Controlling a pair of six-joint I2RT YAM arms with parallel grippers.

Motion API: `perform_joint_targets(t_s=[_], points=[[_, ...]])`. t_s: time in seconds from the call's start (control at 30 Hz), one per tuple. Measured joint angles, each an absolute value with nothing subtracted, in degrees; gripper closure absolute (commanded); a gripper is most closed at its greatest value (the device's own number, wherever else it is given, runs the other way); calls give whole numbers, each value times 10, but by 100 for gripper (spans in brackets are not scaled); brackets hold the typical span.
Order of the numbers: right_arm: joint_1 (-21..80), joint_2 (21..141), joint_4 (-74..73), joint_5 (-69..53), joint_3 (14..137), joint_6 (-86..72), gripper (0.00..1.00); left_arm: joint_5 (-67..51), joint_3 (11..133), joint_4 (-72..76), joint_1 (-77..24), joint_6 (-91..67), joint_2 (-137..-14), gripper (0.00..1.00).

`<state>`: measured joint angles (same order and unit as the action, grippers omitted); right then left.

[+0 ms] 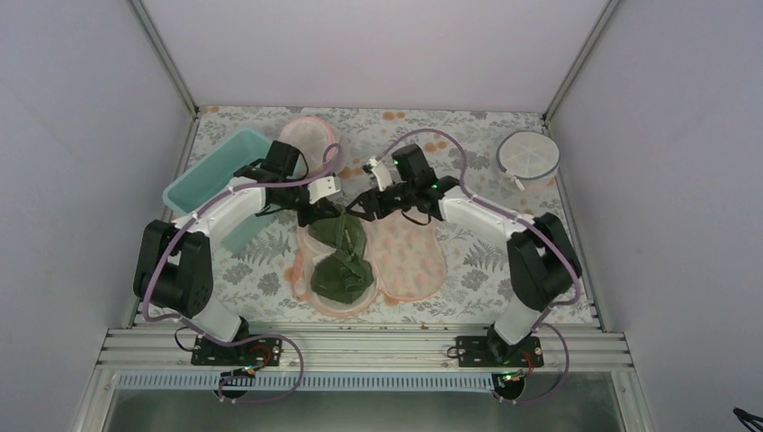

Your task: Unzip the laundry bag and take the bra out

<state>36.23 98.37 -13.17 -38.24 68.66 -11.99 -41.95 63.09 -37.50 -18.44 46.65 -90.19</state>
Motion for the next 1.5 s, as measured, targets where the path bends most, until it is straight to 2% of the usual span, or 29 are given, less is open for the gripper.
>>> perform_joint_targets(t_s=[0.13, 0.43, 0.8, 0.97, 1.17, 1.23, 1.37, 1.5], points=[[359, 912, -154, -331, 607, -163, 37, -413, 631, -370, -184, 458, -896, 98], [401, 812, -115, -367, 395, -199, 23, -416, 681, -408, -185, 443, -851, 98], [401, 854, 35, -376, 358, -206, 27, -417, 683, -430, -191, 441, -795, 98], [401, 892, 71, -375, 358, -194, 42, -412, 683, -430, -191, 441, -795, 98], [401, 922, 113, -388, 358, -187, 85, -405, 683, -430, -191, 432, -795, 98], [401, 923, 115, -388, 361, -179, 96, -405, 684, -430, -191, 428, -795, 98], [401, 923, 89, -380, 389, -160, 96, -401, 696, -440, -184, 420, -793, 98], [402, 917, 2, -346, 479, -126, 96, -398, 742, -461, -149, 413, -772, 98]])
